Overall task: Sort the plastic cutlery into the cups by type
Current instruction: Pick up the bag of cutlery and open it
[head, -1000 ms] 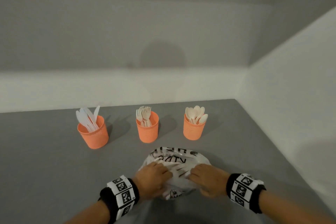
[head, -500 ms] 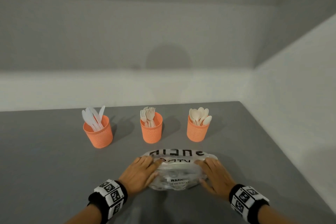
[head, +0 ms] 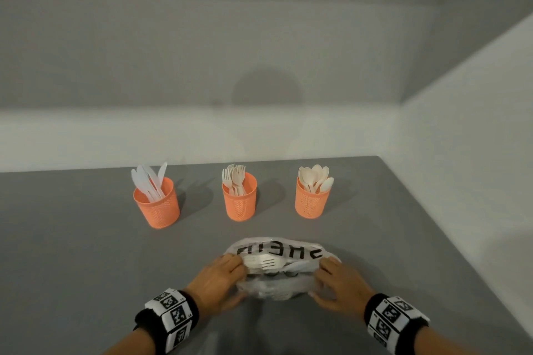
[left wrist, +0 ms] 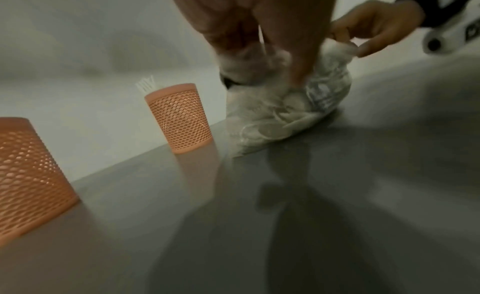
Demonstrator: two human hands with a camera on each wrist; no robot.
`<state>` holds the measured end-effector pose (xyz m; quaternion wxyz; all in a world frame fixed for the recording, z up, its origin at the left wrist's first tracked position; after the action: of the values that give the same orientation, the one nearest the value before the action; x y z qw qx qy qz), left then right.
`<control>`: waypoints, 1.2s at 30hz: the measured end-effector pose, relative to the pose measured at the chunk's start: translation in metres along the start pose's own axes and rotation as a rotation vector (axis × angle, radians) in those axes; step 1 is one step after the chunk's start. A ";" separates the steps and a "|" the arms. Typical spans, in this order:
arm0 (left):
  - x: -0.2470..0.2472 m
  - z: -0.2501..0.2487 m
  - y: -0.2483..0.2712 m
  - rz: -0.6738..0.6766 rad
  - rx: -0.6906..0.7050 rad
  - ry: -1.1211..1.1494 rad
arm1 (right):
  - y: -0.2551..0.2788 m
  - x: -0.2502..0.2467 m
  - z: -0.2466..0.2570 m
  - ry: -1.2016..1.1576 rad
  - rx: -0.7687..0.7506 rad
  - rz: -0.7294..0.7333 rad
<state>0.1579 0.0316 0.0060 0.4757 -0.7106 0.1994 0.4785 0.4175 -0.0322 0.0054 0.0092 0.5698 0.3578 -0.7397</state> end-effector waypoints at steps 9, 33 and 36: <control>0.003 -0.029 -0.035 0.087 -0.594 -0.142 | -0.029 0.014 0.004 0.179 0.386 0.047; 0.000 -0.009 -0.057 -0.048 -0.863 0.005 | -0.045 -0.004 0.005 -0.063 0.339 0.134; -0.001 -0.022 -0.050 0.016 -0.960 0.027 | -0.042 -0.002 0.009 -0.050 0.438 0.299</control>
<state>0.2050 0.0356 0.0330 0.0877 -0.8545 -0.0325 0.5110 0.3929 -0.0066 0.0301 0.0036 0.5862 0.1006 -0.8039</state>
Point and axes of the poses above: each hand's wrist, its own y-axis away from the middle knuckle, its own x-axis out of the palm, z = x × y, the point moved 3 cm from there along -y, towards the middle knuckle, and after that the axes turned 9 degrees about -z, right-handed, at the moved point
